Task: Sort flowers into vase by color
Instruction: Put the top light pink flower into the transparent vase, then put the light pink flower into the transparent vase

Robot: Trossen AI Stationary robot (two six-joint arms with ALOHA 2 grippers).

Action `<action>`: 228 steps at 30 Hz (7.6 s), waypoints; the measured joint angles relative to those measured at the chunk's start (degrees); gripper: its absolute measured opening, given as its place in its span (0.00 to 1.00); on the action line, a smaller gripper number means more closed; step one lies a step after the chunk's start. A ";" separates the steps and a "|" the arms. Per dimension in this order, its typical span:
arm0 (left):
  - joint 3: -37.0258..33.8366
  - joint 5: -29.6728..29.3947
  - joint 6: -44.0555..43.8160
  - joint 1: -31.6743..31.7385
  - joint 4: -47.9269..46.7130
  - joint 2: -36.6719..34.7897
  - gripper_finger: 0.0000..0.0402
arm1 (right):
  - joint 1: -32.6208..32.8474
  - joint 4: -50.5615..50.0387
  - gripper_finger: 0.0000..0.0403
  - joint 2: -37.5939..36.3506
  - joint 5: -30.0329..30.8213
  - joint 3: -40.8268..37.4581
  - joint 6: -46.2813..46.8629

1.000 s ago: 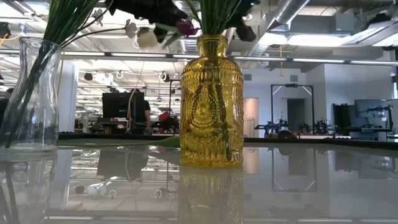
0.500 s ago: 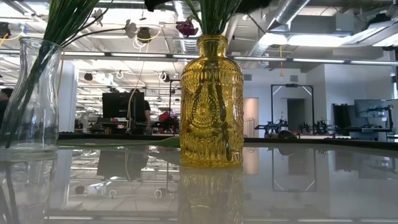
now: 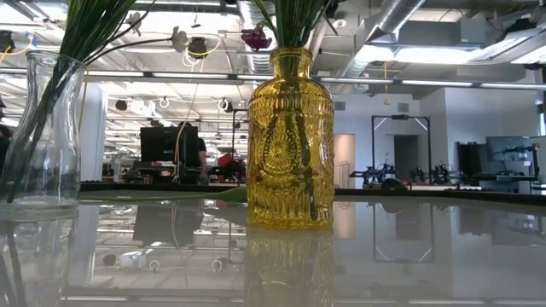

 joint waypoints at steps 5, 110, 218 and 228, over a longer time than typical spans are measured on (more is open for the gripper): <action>0.00 -2.86 0.62 -1.82 1.93 0.76 0.37 | 0.53 1.01 0.05 0.43 0.56 0.00 -0.14; -15.08 -31.79 -5.68 -59.42 -53.29 -33.88 0.00 | 10.83 -25.30 0.72 -5.66 4.62 -0.02 8.40; -19.47 -18.27 4.74 -5.39 -37.18 0.74 0.29 | 42.95 -23.57 0.72 -6.01 28.97 -15.32 28.01; -19.47 -9.34 7.21 -11.03 -34.86 15.85 0.29 | 46.92 -22.32 0.72 -6.01 33.58 -17.02 29.69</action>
